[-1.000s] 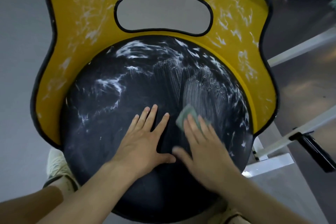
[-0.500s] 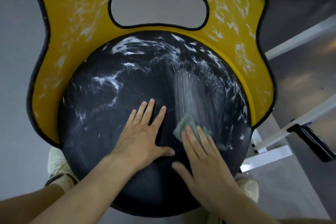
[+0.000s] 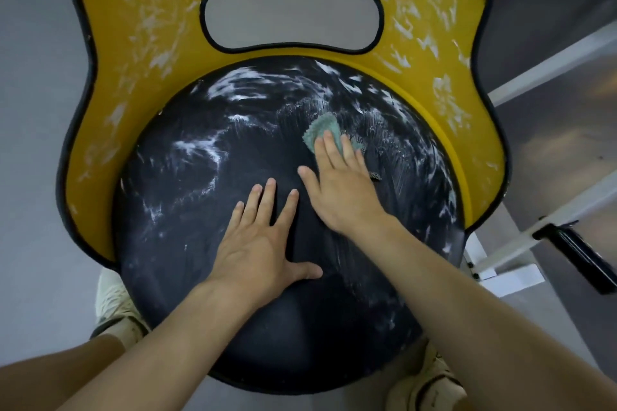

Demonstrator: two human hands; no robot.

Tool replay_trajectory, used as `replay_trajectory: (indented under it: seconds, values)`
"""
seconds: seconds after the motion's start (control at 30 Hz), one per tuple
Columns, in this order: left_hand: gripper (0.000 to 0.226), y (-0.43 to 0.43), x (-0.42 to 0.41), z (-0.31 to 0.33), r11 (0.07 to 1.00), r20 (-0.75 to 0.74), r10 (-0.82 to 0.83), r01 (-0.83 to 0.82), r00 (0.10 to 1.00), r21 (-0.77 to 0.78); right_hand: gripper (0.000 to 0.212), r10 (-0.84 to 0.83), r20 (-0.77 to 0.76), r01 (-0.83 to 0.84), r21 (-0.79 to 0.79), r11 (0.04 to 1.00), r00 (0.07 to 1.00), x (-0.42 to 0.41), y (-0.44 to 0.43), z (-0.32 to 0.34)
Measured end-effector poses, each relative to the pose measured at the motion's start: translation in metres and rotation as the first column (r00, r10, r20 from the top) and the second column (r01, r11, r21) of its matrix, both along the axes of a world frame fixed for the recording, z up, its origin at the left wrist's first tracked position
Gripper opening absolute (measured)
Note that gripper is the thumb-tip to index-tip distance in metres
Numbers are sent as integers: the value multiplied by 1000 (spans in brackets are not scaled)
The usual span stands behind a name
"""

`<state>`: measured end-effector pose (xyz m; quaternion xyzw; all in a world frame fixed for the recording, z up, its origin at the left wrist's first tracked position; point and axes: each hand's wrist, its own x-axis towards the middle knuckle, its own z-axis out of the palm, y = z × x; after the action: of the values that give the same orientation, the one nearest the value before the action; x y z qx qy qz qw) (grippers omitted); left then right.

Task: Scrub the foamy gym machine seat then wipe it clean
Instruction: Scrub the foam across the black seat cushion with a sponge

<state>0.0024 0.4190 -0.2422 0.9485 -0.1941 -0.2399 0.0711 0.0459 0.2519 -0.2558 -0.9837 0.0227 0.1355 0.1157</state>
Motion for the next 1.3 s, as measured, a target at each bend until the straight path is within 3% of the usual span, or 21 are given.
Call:
replay_trajectory:
  seconds: [0.3,0.43,0.53,0.67,0.8,1.0,1.13,1.3]
  values:
    - [127,-16,9,3,997,-32,-18,21,999,73,71,52,19,-51,-69,996,998,-190,5,-2]
    - [124,-19,8,3,997,-34,-30,32,999,64,79,67,-45,-70,-82,994,997,-159,-21,3]
    - [120,-15,4,3,998,-40,-49,50,998,29,79,-37,-28,32,-154,988,999,-85,-57,0]
    - [118,-13,-3,5,996,-58,-83,84,995,18,76,-106,-130,93,-98,991,986,-29,-77,11]
    - [119,-11,-2,3,996,-56,-90,90,994,12,77,-82,-81,70,-147,987,993,-92,-46,6]
    - [118,-8,-4,0,995,-32,-101,101,994,-1,77,42,-89,-49,-77,996,995,-202,8,3]
    - [117,-6,-6,-2,995,-33,-96,96,995,-20,83,119,-88,-128,-106,986,989,-142,-13,8]
    - [119,-9,-4,-5,995,-27,-99,100,995,29,81,-1,-131,-15,-122,992,991,-8,-38,8]
